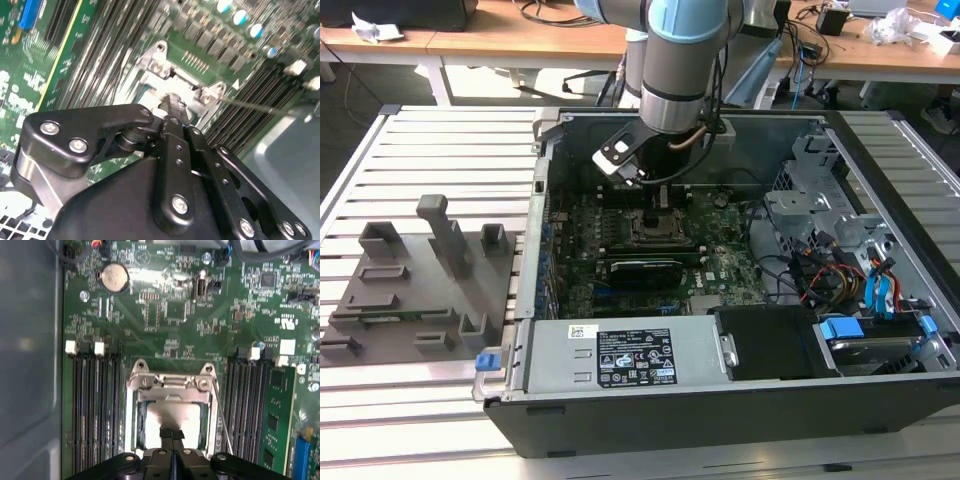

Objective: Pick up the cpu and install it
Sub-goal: 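Close the cpu cover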

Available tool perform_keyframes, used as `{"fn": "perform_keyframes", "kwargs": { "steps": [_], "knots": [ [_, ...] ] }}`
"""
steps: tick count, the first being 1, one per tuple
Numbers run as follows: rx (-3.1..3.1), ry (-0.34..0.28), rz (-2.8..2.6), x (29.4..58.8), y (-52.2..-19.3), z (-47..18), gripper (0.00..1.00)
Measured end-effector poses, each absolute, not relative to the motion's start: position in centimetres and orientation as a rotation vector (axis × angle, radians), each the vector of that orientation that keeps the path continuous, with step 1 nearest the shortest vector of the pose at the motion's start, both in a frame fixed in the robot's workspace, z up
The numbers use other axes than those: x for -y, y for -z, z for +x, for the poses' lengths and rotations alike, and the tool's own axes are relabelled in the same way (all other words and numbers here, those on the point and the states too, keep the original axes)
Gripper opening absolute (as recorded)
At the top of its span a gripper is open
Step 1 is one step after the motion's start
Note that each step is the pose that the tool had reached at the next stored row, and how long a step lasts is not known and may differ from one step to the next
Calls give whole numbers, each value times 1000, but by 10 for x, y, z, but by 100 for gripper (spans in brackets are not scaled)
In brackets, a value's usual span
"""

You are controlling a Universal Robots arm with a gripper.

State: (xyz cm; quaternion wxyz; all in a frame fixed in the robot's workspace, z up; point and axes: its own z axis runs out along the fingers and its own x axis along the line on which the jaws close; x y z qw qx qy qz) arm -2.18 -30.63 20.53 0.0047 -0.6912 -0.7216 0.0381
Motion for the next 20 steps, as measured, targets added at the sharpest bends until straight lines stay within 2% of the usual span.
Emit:
{"fn": "perform_keyframes", "kwargs": {
  "steps": [8,20],
  "knots": [
    [2260,-120,-2165,306,-210,3,11],
    [2260,-120,-2165,306,-248,3,11]
  ]
}}
